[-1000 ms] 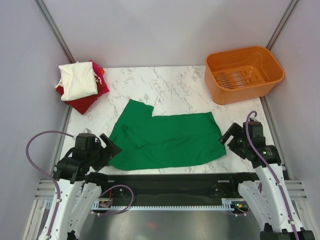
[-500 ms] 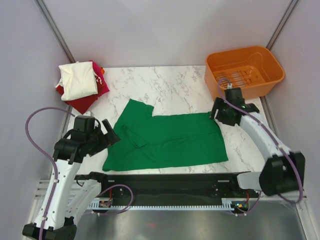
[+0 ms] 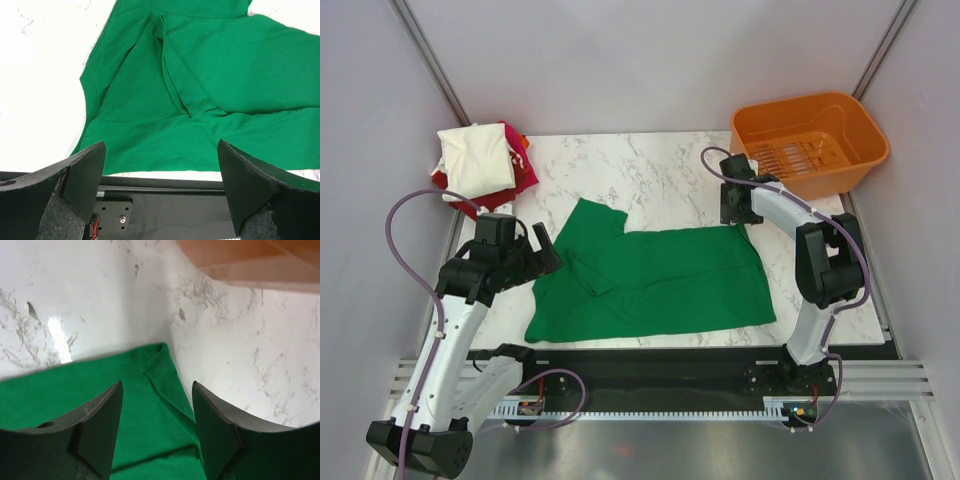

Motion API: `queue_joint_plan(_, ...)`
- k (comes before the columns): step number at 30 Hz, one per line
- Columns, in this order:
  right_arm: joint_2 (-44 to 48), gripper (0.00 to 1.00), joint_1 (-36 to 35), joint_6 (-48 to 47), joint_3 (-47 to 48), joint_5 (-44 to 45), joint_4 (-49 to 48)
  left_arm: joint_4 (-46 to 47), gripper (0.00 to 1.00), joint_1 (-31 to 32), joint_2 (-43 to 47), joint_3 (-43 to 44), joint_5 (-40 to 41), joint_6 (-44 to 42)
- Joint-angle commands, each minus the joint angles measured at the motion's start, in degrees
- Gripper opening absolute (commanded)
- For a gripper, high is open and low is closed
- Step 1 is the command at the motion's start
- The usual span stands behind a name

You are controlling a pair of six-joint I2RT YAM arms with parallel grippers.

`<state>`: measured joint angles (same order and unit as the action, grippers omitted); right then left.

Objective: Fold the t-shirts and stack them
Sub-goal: Fold the tshirt

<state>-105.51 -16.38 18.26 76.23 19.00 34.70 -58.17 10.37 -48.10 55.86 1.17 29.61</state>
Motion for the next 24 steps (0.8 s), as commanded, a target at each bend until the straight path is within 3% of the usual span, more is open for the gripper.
queue_joint_plan(1, -3.2, 0.64, -0.05, -1.39, 3.23, 3.32, -1.56, 2.8, 1.0, 0.0, 0.11, -0.66, -0.91, -2.36)
queue_joint_plan(7, -5.75, 0.63, -0.05, -1.03, 3.4, 3.41, -2.44, 2.89, 1.0, 0.09, 0.28, -0.75, -0.91, -2.27)
queue_joint_plan(13, -5.49, 0.49, -0.05, -0.68, 1.65, 3.58, -3.23, 2.89, 1.0, 0.09, -0.33, -0.75, -0.82, -2.27)
queue_joint_plan(19, -5.14, 0.24, 0.03, -0.42, -0.46, 4.2, -4.46, 2.8, 1.0, 0.09, -0.33, -0.75, -0.9, -2.18)
queue_joint_plan(21, -5.14, 0.2, 0.3, -0.42, -0.81, 4.29, -4.46, 2.8, 1.0, 0.0, -0.59, -0.75, -0.82, -2.18)
queue_joint_plan(24, -4.44, 0.05, 0.74, -0.42, -1.69, 4.11, -4.73, 3.15, 1.0, 0.0, -1.12, -0.75, -0.9, -2.1)
